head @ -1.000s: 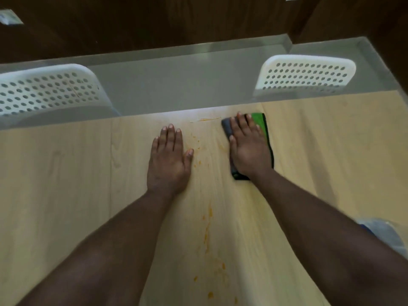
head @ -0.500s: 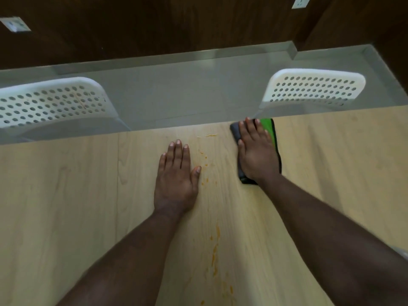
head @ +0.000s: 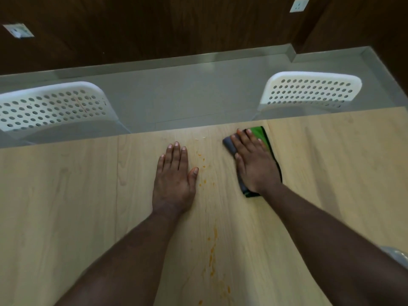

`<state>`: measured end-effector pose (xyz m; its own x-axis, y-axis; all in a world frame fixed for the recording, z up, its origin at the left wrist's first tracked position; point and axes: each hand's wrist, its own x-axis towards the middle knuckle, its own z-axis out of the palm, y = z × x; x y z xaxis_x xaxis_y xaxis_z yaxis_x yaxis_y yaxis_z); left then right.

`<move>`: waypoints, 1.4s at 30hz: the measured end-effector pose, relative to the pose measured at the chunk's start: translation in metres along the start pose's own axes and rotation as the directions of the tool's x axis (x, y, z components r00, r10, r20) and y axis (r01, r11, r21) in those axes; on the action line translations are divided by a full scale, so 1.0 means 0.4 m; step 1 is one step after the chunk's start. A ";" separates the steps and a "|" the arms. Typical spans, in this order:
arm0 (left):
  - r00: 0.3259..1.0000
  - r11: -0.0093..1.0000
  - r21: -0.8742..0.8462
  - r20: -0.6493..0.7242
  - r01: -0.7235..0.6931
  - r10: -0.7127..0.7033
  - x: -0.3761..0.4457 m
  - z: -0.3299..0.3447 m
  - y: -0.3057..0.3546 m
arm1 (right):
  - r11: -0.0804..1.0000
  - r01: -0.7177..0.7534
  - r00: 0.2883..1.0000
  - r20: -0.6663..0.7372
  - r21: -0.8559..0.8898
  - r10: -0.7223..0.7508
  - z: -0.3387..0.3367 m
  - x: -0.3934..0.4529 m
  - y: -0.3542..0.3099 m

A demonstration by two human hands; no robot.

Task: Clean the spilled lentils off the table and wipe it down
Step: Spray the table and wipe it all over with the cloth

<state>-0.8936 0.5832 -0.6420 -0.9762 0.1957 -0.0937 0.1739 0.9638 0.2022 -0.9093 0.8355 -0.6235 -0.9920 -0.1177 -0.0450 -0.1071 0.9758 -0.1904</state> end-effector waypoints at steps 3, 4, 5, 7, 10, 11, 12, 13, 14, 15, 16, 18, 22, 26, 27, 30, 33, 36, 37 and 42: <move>1.000 1.000 0.004 0.007 0.002 -0.002 0.000 0.001 0.001 | 0.997 -0.073 0.997 -0.019 0.004 0.073 -0.003 0.110 -0.032; 1.000 1.000 0.005 0.007 0.002 -0.002 -0.001 0.001 0.000 | 0.997 -0.071 0.997 -0.017 0.002 0.071 0.002 0.130 -0.048; 1.000 1.000 0.007 -0.001 0.001 -0.001 0.000 0.002 -0.001 | 0.998 -0.056 0.998 -0.012 0.000 0.056 0.005 0.136 -0.069; 1.000 1.000 0.009 -0.009 -0.004 0.004 0.002 0.003 -0.005 | 1.000 0.019 1.000 0.009 0.005 -0.019 0.015 0.107 -0.106; 1.000 1.000 0.007 -0.015 -0.014 0.015 0.000 -0.003 -0.003 | 0.985 0.175 0.982 0.065 0.010 -0.175 0.016 -0.032 -0.118; 1.000 1.000 0.005 -0.013 -0.019 0.019 -0.002 -0.005 -0.002 | 0.976 0.219 0.972 0.086 0.008 -0.219 0.016 -0.088 -0.106; 1.000 1.000 0.004 -0.011 -0.018 0.018 -0.002 -0.006 -0.002 | 0.968 0.252 0.962 0.103 0.016 -0.252 0.015 -0.140 -0.088; 1.000 1.000 0.005 -0.016 -0.016 0.016 -0.004 -0.006 -0.001 | 0.962 0.271 0.957 0.107 0.023 -0.272 0.013 -0.184 -0.063; 1.000 1.000 0.003 -0.021 -0.013 0.013 -0.003 -0.005 0.000 | 0.961 0.275 0.956 0.100 0.032 -0.277 0.010 -0.206 -0.037; 1.000 1.000 0.004 -0.023 -0.010 0.010 -0.002 -0.004 0.000 | 0.965 0.261 0.961 0.087 0.030 -0.262 0.008 -0.210 -0.014; 1.000 1.000 0.004 -0.028 -0.010 0.011 -0.003 -0.001 0.000 | 0.974 0.225 0.971 0.072 0.022 -0.226 0.008 -0.199 -0.002; 0.999 1.000 0.004 -0.033 -0.009 0.009 -0.004 0.003 -0.001 | 0.994 0.107 0.994 0.032 0.012 -0.107 0.006 -0.132 -0.006; 0.999 1.000 -0.001 -0.050 -0.012 0.012 -0.008 0.007 -0.001 | 0.999 -0.051 0.999 -0.002 0.010 0.051 0.012 -0.023 -0.077; 0.997 0.999 -0.021 -0.071 -0.028 0.026 -0.016 0.008 -0.003 | 0.998 0.046 0.999 0.014 0.033 -0.047 0.042 -0.129 -0.149; 0.997 0.999 -0.025 -0.066 -0.033 0.031 -0.019 0.005 -0.003 | 0.996 0.076 0.997 0.023 0.042 -0.077 0.049 -0.182 -0.162; 0.998 0.998 -0.049 -0.035 -0.049 0.047 -0.044 0.001 -0.006 | 0.985 0.168 0.984 0.048 0.038 -0.170 0.059 -0.380 -0.163; 0.998 0.996 -0.064 -0.018 -0.067 0.066 -0.123 0.002 -0.012 | 0.976 0.207 0.976 0.056 0.064 -0.211 0.048 -0.535 -0.094; 0.998 0.994 -0.089 -0.003 -0.070 0.070 -0.264 0.015 -0.017 | 0.992 0.122 0.992 0.022 0.045 -0.123 0.048 -0.526 -0.044; 0.996 0.992 -0.089 -0.001 -0.085 0.085 -0.309 0.022 -0.017 | 0.997 0.063 0.998 0.007 0.036 -0.063 0.047 -0.497 -0.046; 0.994 0.992 -0.073 -0.029 -0.103 0.101 -0.435 0.056 -0.037 | 0.998 -0.055 0.998 -0.003 0.043 0.055 0.055 -0.430 -0.139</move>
<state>-0.7234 0.5392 -0.6507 -0.9570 0.2866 -0.0444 0.2633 0.9228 0.2814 -0.7314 0.7973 -0.6267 -0.9966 -0.0634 -0.0526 -0.0497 0.9719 -0.2300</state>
